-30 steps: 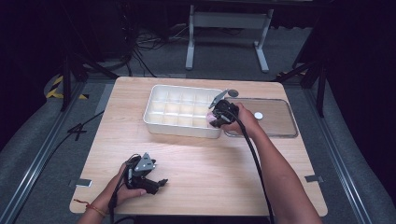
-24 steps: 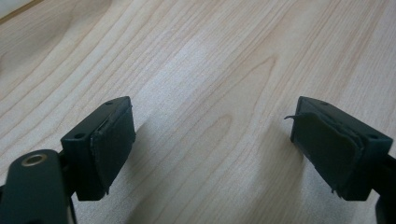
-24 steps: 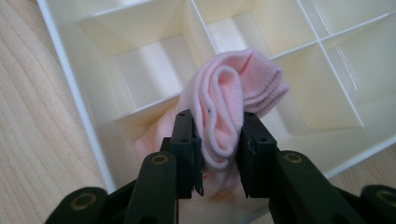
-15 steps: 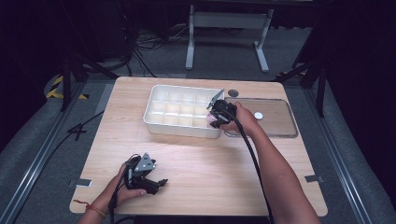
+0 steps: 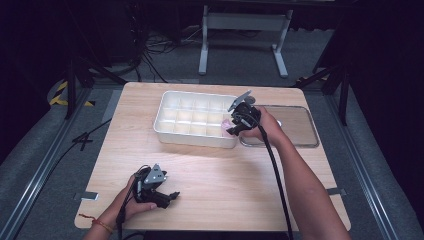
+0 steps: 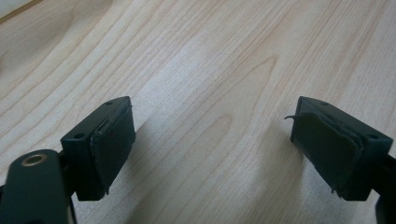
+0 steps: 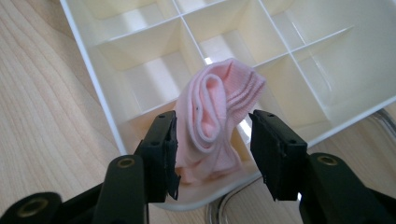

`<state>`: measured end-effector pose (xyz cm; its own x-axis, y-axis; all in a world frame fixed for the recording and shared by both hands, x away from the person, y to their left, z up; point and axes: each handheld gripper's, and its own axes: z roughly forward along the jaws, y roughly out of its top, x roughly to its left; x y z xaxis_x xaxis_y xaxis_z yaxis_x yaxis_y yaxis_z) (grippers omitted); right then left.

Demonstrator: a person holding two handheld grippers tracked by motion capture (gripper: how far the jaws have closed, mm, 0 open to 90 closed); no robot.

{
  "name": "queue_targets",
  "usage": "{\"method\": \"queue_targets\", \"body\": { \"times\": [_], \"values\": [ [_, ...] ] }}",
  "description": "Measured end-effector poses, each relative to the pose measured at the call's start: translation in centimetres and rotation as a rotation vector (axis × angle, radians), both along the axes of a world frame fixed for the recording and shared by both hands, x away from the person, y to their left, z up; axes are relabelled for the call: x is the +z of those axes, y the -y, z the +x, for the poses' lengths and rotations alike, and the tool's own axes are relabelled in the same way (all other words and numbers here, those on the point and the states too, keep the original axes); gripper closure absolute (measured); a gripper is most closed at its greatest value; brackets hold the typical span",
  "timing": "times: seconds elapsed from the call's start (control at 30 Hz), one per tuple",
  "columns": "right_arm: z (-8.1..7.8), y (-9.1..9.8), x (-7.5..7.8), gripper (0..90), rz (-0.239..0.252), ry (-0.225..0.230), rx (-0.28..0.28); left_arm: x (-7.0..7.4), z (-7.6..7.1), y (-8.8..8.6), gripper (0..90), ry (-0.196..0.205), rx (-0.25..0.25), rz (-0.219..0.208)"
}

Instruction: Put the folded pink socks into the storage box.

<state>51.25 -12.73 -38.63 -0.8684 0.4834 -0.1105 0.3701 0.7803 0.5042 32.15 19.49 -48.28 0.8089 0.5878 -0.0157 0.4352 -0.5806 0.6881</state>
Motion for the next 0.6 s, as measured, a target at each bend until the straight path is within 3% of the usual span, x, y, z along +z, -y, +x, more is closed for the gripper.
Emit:
{"method": "queue_targets", "body": {
  "times": [0.07,0.17,0.23,0.3,0.6],
  "values": [
    [0.1,-0.1,0.3,51.7,0.020,-0.021,-0.004,0.0,0.0,0.0,13.9,0.003,0.003,-0.005],
    [0.2,-0.5,0.7,56.6,0.048,-0.016,-0.008,0.0,0.0,0.0,13.9,0.002,0.002,-0.004],
    [0.2,-0.8,0.6,59.2,0.044,-0.018,0.000,0.0,0.0,0.0,13.9,0.003,0.000,-0.004],
    [0.1,-1.2,0.5,68.4,0.021,-0.001,0.002,0.0,0.0,0.0,13.9,0.004,0.002,-0.004],
    [0.9,-1.2,-0.9,73.6,0.022,-0.035,-0.013,0.0,0.0,0.0,13.9,0.003,0.004,-0.004]
  ]
}}
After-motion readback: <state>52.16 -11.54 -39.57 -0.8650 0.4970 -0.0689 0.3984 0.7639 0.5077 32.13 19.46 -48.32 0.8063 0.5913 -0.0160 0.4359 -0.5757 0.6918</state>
